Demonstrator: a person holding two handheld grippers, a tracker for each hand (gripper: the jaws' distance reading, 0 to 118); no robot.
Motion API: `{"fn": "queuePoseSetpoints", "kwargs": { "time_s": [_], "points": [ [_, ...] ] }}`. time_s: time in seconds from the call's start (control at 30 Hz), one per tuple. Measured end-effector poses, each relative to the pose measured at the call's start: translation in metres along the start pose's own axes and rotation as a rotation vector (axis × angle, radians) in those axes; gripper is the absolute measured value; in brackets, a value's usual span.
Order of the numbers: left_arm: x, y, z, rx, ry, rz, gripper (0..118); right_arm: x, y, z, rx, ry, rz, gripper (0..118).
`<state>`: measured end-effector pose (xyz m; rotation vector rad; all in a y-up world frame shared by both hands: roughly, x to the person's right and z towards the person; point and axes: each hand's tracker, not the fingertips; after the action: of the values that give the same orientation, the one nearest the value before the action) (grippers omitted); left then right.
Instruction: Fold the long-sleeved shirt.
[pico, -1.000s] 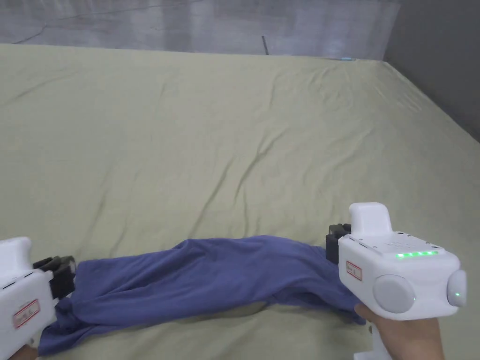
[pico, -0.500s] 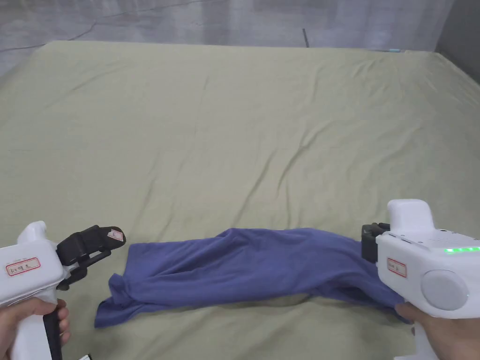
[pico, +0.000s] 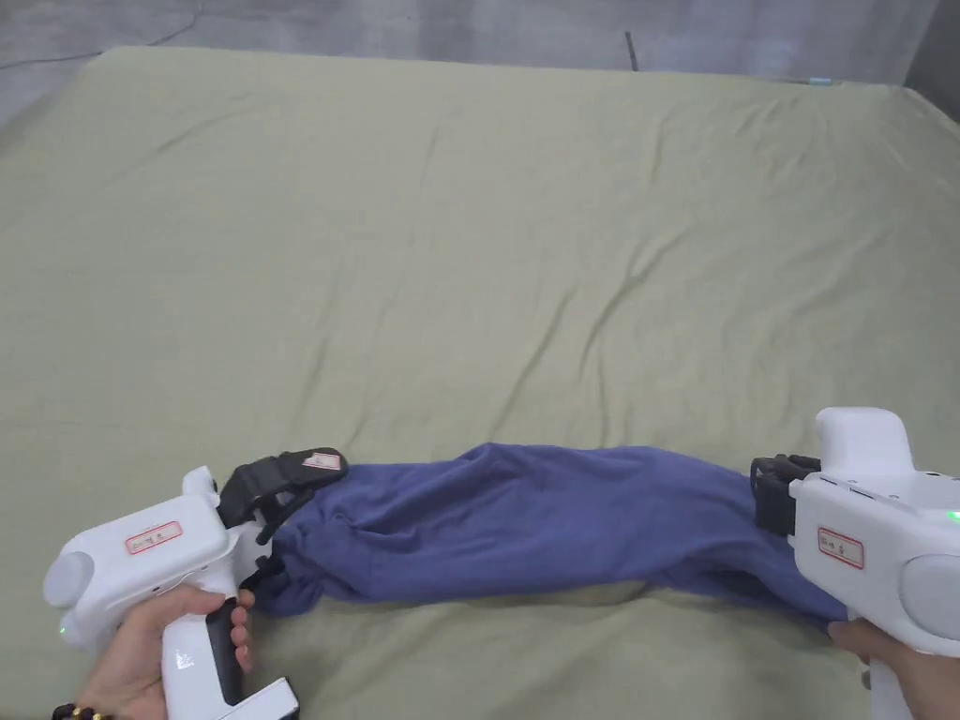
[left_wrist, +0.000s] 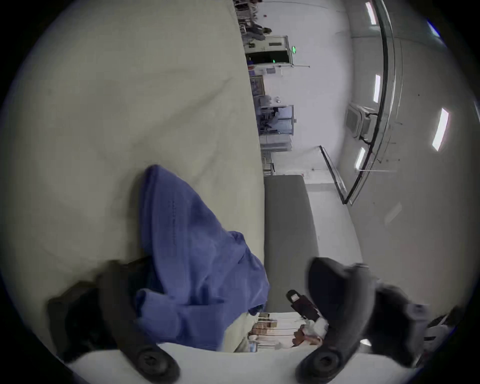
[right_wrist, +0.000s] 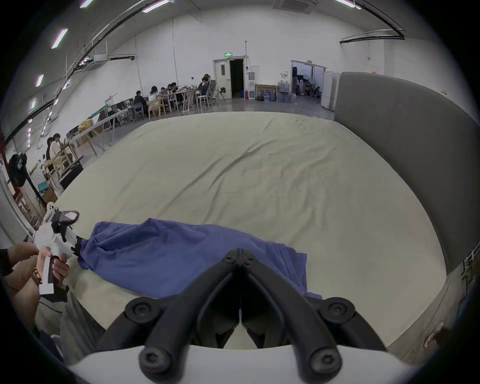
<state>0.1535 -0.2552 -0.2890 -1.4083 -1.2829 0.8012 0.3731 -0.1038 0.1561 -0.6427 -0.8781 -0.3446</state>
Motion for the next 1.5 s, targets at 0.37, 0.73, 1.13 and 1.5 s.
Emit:
{"fn": "queuePoseSetpoints", "kwargs": {
  "time_s": [0.37,0.73,1.13,1.5],
  "points": [
    [0.006,0.011,0.015,0.065,0.227,-0.199,8,0.000,0.001,0.010,-0.020,-0.022,0.017,2],
    [0.008,0.069,0.128,0.342,0.332,-0.215,8,-0.016,0.008,-0.003,-0.033,-0.001,0.031,2],
    [0.030,0.057,0.099,0.256,0.222,-0.221,7,-0.025,0.010,-0.010,-0.037,0.043,0.049,2],
    [0.137,-0.038,-0.051,-0.061,0.001,-0.361,7,0.001,0.000,-0.007,-0.038,0.020,0.020,2]
  ]
}}
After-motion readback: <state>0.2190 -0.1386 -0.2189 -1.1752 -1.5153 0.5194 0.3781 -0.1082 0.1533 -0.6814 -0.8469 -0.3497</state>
